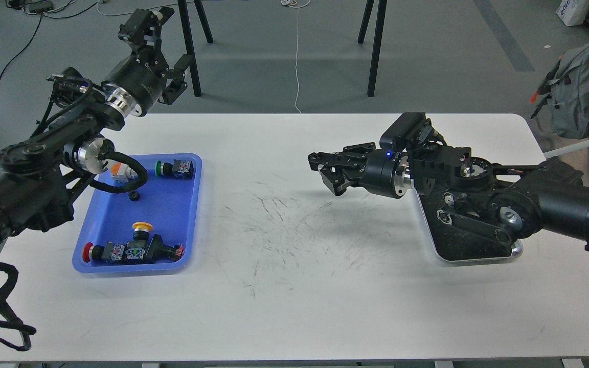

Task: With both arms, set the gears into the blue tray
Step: 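Carry the gear with the right gripper toward the table center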

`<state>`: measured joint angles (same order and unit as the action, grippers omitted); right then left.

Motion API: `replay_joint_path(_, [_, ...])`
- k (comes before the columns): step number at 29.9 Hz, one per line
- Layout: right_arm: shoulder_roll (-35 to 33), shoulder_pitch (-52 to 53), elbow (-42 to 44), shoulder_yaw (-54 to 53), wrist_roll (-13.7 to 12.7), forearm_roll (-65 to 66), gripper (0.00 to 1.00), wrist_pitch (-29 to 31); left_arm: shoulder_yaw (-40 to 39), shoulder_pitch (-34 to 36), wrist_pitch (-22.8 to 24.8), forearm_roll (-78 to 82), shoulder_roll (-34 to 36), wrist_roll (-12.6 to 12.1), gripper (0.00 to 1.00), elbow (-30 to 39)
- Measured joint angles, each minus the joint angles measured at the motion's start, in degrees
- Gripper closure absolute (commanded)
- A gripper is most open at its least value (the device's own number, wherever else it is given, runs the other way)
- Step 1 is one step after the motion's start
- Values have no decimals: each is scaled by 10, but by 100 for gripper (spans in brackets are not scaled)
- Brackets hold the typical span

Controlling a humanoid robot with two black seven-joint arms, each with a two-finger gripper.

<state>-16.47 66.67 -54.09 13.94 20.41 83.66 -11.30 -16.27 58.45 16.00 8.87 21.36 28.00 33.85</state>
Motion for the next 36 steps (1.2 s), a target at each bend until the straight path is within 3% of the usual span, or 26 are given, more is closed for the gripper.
replay_joint_path(12, [68,-46,-4,20,34,10,98,-24,0,-4,0,0,2,0,1,0])
replay_joint_path(31, [138,-98,52,45,42,19,98,-28,-1,-4,2,0,15,0,1,1])
replay_joint_path(36, [139,-98,55,49,42,19,94,-28,0,-5,3,0,17,0,1,1])
